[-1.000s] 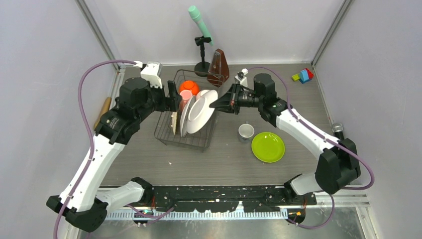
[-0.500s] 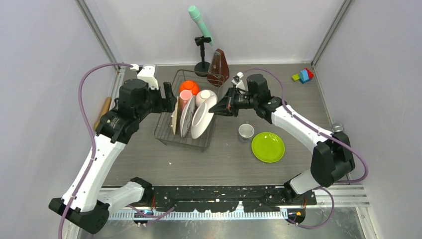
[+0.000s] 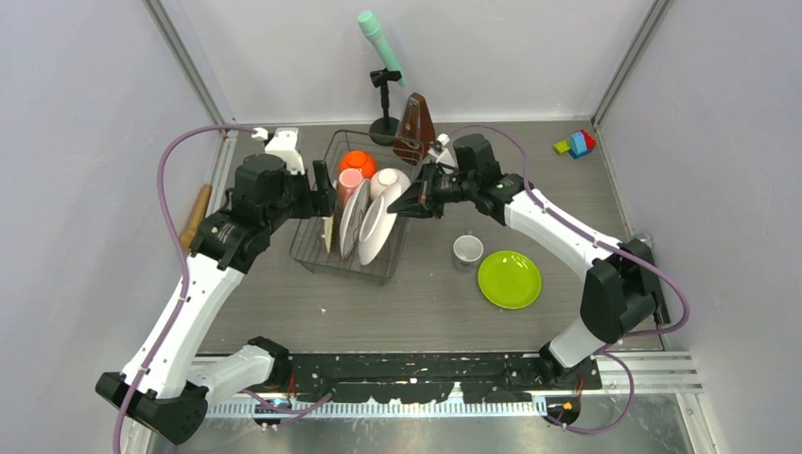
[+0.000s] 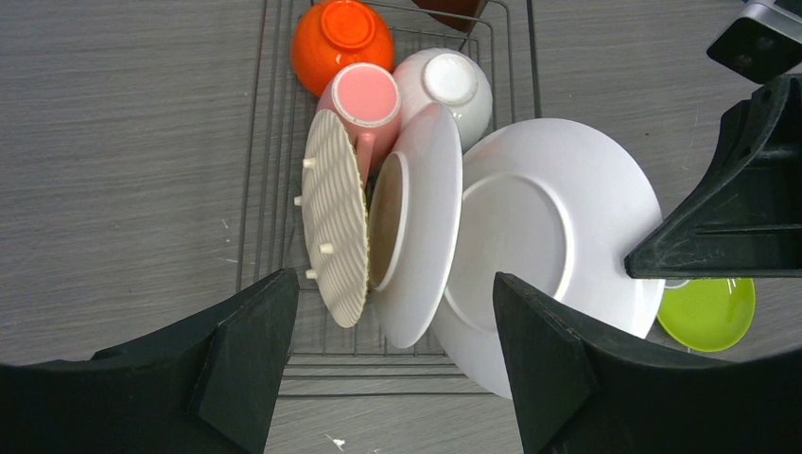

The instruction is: Load the mixed dishes into the dish rack

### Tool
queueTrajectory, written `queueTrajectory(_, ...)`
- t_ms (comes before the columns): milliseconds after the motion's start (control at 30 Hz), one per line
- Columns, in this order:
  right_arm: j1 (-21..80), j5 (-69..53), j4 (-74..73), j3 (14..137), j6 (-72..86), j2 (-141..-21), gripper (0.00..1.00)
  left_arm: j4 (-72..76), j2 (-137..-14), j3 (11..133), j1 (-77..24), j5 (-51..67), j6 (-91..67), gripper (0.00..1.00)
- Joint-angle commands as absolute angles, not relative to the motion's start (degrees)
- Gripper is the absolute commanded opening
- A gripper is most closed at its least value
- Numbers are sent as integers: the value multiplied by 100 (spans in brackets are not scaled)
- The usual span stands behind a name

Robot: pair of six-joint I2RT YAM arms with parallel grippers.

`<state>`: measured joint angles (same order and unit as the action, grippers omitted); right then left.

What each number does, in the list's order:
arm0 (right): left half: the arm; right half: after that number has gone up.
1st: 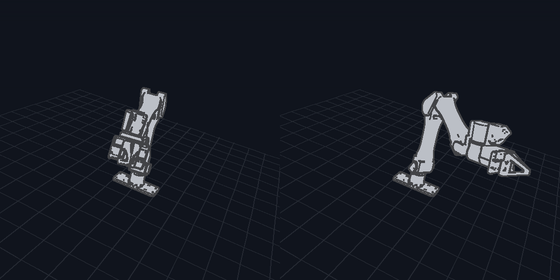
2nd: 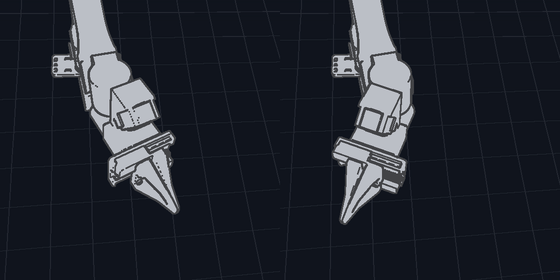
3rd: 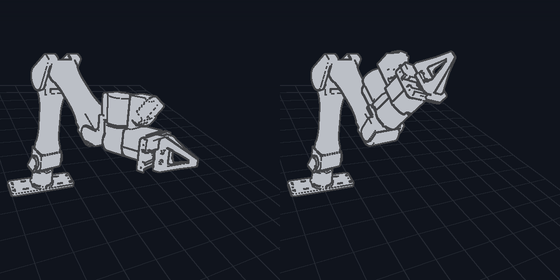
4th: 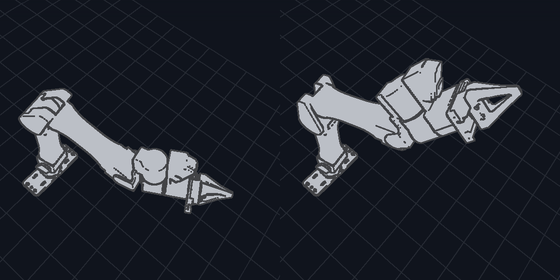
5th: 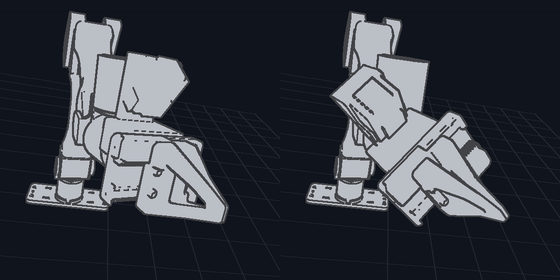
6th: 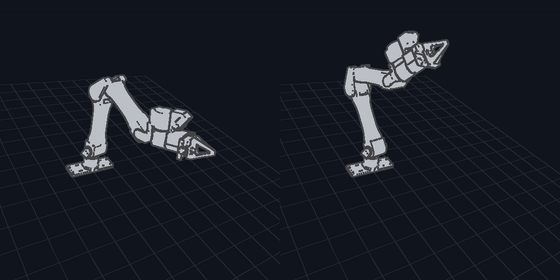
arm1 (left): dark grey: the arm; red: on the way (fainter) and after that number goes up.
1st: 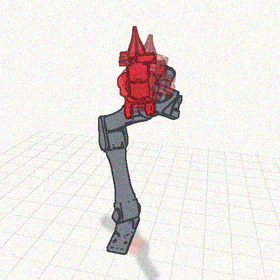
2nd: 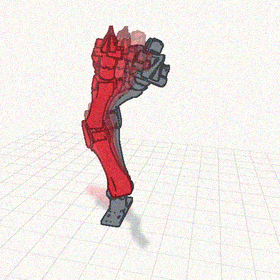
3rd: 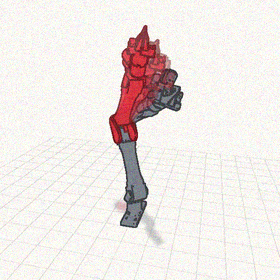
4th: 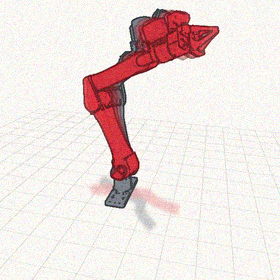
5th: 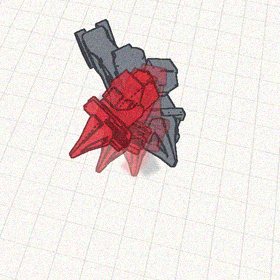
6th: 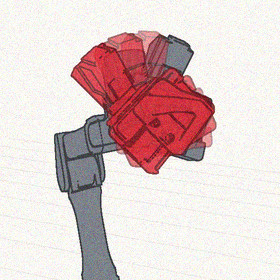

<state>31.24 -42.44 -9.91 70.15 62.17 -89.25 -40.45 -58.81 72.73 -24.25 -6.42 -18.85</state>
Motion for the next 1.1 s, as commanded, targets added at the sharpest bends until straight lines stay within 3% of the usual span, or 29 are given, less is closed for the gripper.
queueTrajectory(0, 3299, -3107, -1821, 7770, 5464, -9261, 10, -3742, -5870, 7269, -2391, -709, -1964, 78)
queueTrajectory(100, 3403, -2901, -1937, 7924, 5424, -9396, 23, -3721, -5865, 7253, -2391, -704, -1971, 77)
queueTrajectory(367, 3568, -2651, -1973, 8458, 5426, -9846, 26, -3691, -5897, 7155, -2391, -721, -2003, 77)
queueTrajectory(433, 3630, -2708, -2034, 8652, 5288, -9952, 16, -3700, -5890, 7154, -2391, -725, -2004, 77)
queueTrajectory(467, 3672, -2716, -2089, 8738, 5172, -9986, 5, -3697, -5882, 7154, -2391, -726, -2004, 77)
queueTrajectory(533, 3727, -2699, -2338, 9013, 4965, -10055, 1, -3698, -5864, 7162, -2391, -729, -2003, 77)
queueTrajectory(900, 3797, -2054, -2739, 9389, 5397, -9860, 0, -3696, -5880, 7172, -2391, -727, -2021, 77)
queueTrajectory(1067, 3805, -1650, -1770, 8888, 6652, -9765, 0, -3691, -5862, 7163, -2391, -752, -2042, 77)
